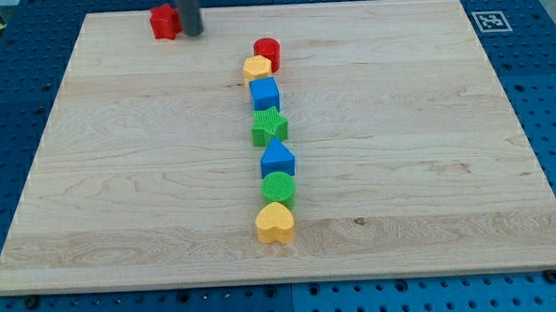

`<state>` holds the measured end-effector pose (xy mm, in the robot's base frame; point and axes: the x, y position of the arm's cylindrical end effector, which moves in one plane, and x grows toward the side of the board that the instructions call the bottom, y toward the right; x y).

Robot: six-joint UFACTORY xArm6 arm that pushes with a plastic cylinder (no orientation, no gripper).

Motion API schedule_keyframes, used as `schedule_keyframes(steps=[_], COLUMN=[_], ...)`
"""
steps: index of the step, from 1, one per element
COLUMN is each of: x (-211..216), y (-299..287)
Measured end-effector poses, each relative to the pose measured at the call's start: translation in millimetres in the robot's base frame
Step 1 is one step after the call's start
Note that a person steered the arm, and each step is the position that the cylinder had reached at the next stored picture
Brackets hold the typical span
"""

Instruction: Move the red circle to the left of the red star

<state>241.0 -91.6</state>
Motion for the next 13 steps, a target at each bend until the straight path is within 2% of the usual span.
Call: schedule_keyframes(steps=[1,2,3,5,7,9,11,13], x=[15.8,80.3,118.0,110.5,74.9,81.4,81.1,75.8], y=[114.6,206.8,204.9,157.2,131.6,126.0,51.3,32.6])
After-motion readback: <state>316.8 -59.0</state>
